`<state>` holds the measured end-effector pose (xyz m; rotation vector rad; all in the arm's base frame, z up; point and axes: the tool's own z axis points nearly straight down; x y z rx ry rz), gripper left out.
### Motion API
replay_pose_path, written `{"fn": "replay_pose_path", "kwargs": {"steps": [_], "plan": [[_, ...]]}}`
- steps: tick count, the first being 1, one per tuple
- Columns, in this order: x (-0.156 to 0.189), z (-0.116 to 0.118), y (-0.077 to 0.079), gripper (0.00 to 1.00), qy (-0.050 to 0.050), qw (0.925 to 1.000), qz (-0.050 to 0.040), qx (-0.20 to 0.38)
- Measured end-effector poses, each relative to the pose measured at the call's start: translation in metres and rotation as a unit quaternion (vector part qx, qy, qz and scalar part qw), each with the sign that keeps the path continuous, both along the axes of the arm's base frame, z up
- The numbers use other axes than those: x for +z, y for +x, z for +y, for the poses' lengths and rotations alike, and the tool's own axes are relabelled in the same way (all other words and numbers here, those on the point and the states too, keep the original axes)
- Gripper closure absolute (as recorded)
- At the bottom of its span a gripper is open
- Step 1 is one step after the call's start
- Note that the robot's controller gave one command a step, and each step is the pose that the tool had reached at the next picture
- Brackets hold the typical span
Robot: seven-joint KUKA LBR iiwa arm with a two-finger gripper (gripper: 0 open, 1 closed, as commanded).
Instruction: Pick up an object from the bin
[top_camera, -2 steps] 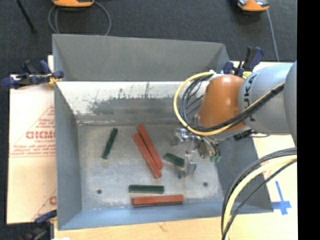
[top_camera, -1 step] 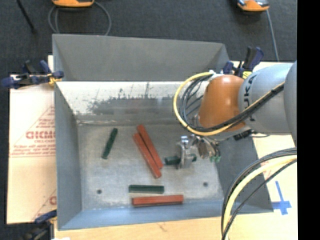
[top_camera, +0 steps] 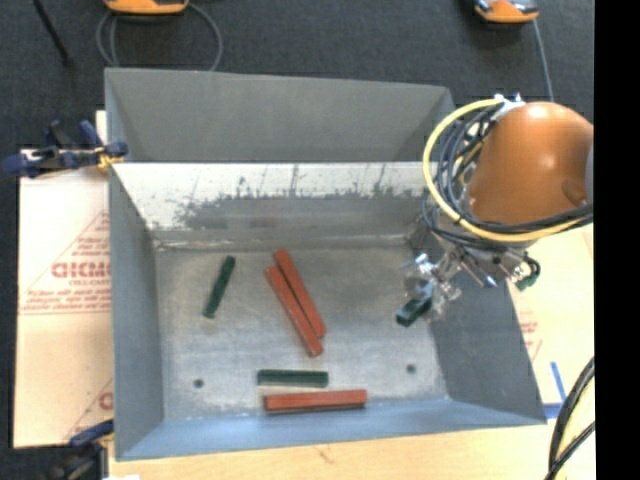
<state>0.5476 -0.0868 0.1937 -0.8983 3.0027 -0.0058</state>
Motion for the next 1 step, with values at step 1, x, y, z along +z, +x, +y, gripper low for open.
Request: {"fn": "replay_pose_path", "kwargs": {"steps": [1], "plan": [[0.1582, -0.0085, -0.0029, 1.00, -0.001, 0.9997, -0.0025, -0.023]]}}
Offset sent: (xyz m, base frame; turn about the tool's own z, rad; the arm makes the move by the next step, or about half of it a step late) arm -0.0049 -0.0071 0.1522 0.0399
